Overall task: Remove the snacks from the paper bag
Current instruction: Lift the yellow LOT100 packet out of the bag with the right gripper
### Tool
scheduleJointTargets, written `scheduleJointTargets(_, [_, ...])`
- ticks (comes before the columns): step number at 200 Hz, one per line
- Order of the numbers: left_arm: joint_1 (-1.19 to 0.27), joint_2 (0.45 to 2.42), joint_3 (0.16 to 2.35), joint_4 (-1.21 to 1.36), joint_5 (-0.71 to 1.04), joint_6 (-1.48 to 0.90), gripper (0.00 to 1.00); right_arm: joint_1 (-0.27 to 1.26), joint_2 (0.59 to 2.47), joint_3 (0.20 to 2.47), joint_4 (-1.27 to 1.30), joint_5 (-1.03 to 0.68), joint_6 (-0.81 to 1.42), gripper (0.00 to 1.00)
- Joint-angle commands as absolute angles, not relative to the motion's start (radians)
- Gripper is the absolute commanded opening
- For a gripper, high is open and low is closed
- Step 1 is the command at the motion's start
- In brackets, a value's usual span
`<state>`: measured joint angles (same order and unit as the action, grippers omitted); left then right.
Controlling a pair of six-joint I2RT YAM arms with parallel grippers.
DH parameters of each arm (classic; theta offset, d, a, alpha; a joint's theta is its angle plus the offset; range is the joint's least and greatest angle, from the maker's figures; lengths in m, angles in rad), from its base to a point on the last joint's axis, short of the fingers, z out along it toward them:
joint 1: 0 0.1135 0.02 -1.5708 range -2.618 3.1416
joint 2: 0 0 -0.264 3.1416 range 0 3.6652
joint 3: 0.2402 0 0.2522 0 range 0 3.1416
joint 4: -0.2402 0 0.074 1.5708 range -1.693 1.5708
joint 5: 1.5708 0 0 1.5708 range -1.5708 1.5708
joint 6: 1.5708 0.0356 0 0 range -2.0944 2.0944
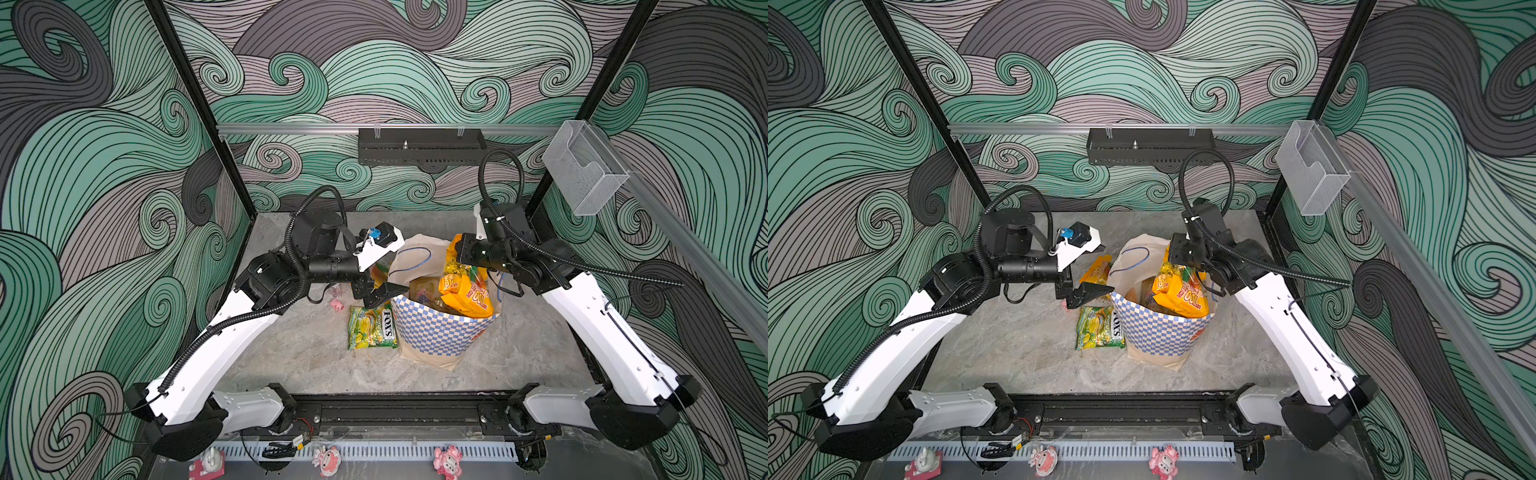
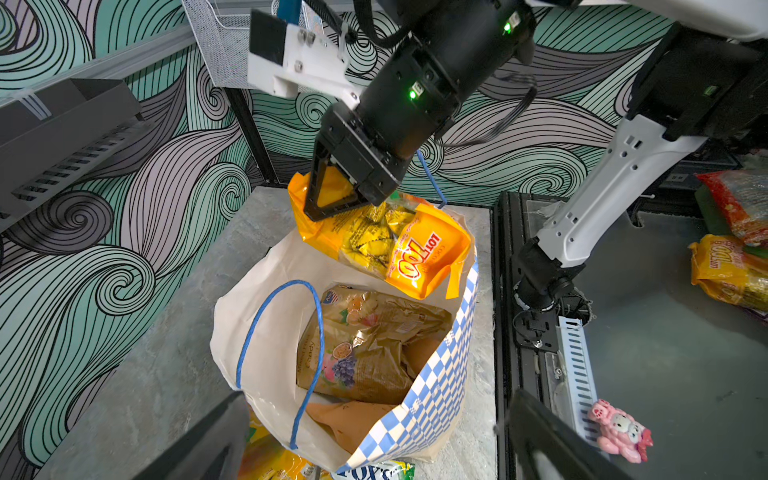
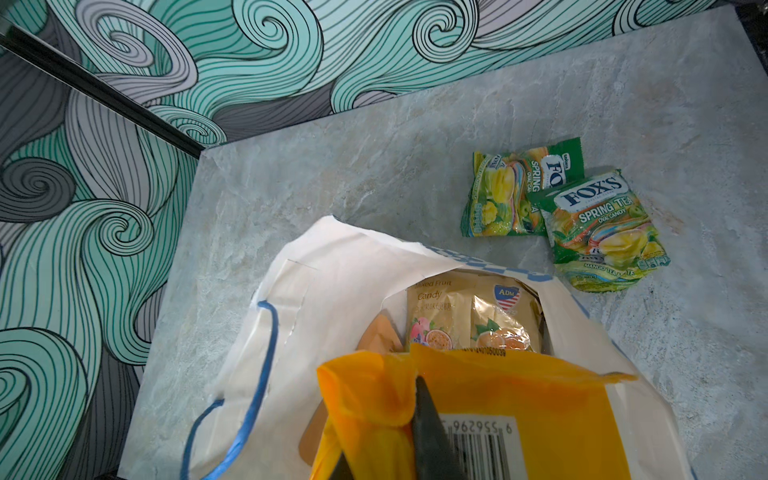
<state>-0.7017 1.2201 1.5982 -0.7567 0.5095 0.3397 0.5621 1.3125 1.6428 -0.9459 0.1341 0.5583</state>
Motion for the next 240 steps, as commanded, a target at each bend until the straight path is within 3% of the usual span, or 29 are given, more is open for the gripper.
scheduleJointTargets(1, [-0.698, 1.224, 1.620, -0.724, 0.536, 0.325, 0.99, 0.564, 1.294, 1.718, -0.924, 0.156, 0.562, 0.00])
scheduleJointTargets(89, [-0.698, 1.223, 1.614, -0.694, 0.566, 0.287, 0.98, 0.564, 1.383, 2.069, -0.962, 0.173, 0.548, 0.00])
scheduleJointTargets(145, [-0.699, 1.216, 1.604, -0.681, 0.580, 0.262, 0.99, 0.554, 1.409, 2.235, -0.974, 0.304, 0.455, 0.00])
scheduleJointTargets(190, [-0.702, 1.223, 1.601, -0.641, 0.607, 0.219, 0.99, 0.519, 1.345, 2.220, -0.991, 0.506, 0.358, 0.00])
scheduleJointTargets(240, [-0.704, 1.242, 1.620, -0.642, 0.629, 0.222, 0.98, 0.418, 1.171, 2.010, -0.989, 0.636, 0.350, 0.00])
